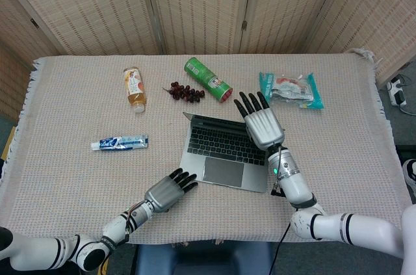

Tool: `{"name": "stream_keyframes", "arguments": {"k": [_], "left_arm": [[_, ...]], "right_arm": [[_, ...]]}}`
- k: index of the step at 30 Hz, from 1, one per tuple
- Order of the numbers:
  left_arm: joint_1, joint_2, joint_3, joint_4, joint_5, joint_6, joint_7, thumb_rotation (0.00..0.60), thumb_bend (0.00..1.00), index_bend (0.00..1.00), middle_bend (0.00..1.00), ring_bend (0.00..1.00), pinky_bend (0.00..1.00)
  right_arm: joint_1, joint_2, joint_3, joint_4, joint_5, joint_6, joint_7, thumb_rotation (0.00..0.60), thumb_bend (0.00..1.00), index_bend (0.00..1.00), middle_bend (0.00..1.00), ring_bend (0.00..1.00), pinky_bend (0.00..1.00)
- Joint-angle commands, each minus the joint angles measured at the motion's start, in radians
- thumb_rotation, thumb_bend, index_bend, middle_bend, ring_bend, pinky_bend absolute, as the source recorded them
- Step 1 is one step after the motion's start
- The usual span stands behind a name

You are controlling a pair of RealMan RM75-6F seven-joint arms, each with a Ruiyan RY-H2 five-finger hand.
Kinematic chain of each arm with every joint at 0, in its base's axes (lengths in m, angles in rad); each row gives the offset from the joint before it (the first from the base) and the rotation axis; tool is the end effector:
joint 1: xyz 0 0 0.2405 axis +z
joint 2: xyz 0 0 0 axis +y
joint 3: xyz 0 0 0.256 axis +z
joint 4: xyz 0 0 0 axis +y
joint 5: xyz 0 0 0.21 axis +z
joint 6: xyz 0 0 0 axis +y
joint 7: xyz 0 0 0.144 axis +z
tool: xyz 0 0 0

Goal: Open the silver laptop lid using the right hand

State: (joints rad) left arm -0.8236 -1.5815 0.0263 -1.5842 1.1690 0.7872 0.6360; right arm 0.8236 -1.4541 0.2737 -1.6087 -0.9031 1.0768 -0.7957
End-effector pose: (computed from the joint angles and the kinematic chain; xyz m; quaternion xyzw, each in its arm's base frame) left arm -0.1331 0.2697 -0.0771 -0.8988 -0.2381 -0.2351 0.2830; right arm -0.1119 -0.3736 0.0362 0.7399 -0.2560 0.3242 0.5310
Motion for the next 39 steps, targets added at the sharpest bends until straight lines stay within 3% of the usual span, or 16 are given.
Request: {"name": "stream_keyframes", "arguments": {"k": [1,7,23,28,33,39], "left_arm": [[-0.003,0.0,0.002,-0.002,-0.006,0.002,0.004,0.6,0.55,0.0,0.0,0.0,0.0],[-0.006,0.004,0.008,-0.01,-0.016,0.01,0.01,0.6,0.55,0.0,0.0,0.0,0.0],[-0.012,0.014,0.016,-0.027,-0.023,0.034,0.019,0.6,0.55,0.0,0.0,0.0,0.0],[-0.006,0.032,0.014,-0.057,-0.008,0.061,0.013,0.6,0.55,0.0,0.0,0.0,0.0],[0.032,0.09,0.012,-0.126,0.04,0.133,-0.042,0.6,0.55,0.0,0.0,0.0,0.0],[0.11,0.204,0.006,-0.18,0.092,0.24,-0.183,0.6,0.55,0.0,0.0,0.0,0.0]], "right_arm": [[0.015,0.016,0.019,0.03,0.03,-0.02,0.019,0.6,0.58,0.0,0.0,0.0,0.0],[0.045,0.03,0.05,0.099,0.109,-0.051,0.043,0.6,0.58,0.0,0.0,0.0,0.0],[0.089,0.021,0.044,0.241,0.222,-0.088,0.057,0.6,0.58,0.0,0.0,0.0,0.0],[0.062,0.068,0.033,0.144,0.132,-0.072,0.135,0.6,0.58,0.0,0.0,0.0,0.0],[-0.017,0.175,0.008,-0.038,-0.011,-0.03,0.265,0.6,0.58,0.0,0.0,0.0,0.0],[-0.151,0.318,-0.062,-0.194,-0.199,0.06,0.403,0.6,0.58,0.0,0.0,0.01,0.0]]}}
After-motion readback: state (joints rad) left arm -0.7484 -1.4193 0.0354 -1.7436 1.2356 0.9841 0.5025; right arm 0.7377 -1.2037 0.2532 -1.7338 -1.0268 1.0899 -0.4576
